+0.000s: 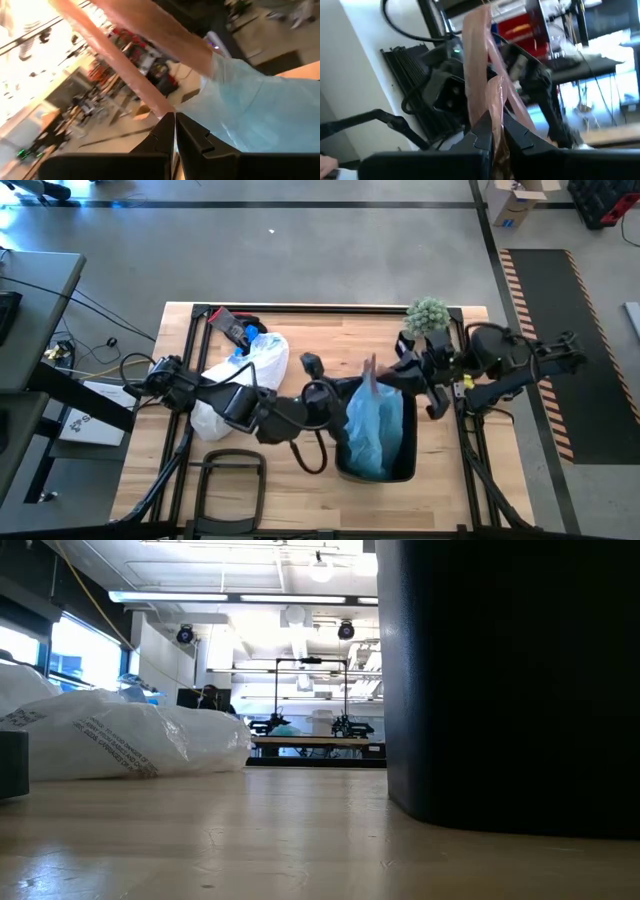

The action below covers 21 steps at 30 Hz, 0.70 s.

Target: Place trash/remove bag and relplace

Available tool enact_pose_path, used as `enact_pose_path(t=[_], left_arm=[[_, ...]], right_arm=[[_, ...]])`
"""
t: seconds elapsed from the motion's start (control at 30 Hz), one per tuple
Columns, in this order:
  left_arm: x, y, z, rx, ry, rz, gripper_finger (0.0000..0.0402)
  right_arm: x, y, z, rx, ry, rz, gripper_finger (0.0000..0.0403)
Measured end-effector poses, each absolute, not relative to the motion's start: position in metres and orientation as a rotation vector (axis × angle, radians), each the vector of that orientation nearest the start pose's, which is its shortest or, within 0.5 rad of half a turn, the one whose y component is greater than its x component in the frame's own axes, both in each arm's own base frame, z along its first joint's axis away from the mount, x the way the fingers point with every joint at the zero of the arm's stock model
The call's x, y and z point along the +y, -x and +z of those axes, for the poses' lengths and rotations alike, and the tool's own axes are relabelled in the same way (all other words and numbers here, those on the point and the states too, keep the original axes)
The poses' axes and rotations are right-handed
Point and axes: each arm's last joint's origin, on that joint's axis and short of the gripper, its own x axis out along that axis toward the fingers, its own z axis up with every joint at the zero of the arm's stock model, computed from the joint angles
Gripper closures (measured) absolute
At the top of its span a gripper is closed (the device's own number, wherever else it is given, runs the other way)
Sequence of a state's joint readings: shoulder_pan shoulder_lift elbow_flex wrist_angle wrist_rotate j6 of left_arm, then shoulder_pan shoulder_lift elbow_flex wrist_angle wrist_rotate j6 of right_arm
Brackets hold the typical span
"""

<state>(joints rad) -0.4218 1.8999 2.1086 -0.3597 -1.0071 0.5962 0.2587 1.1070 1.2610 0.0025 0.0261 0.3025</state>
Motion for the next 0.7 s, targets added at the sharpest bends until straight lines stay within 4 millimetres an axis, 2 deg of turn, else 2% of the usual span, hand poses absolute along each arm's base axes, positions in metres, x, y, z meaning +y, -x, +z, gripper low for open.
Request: enact_pose_path(t=[0.2,0.4,0.5,0.7], left_arm=[[-0.143,-0.393,0.451,0.252,-0.656,0.432,0.0402],[-0.145,-0.393,0.451,0.240,-0.654,0.422,0.0402],[-0.148,-0.392,0.451,0.241,-0.658,0.415,0.0402],[-0.154,-0.390,0.451,0.233,-0.674,0.378,0.0402]], right_arm=[[0.072,-0.223,0.458,-0.231,-0.169,0.224,0.0403],[0.079,-0.220,0.457,-0.227,-0.107,0.217,0.0387],[0.081,-0.218,0.457,-0.222,-0.105,0.231,0.0342],[0.078,-0.205,0.464,-0.255,-0.049,0.123,0.0206]])
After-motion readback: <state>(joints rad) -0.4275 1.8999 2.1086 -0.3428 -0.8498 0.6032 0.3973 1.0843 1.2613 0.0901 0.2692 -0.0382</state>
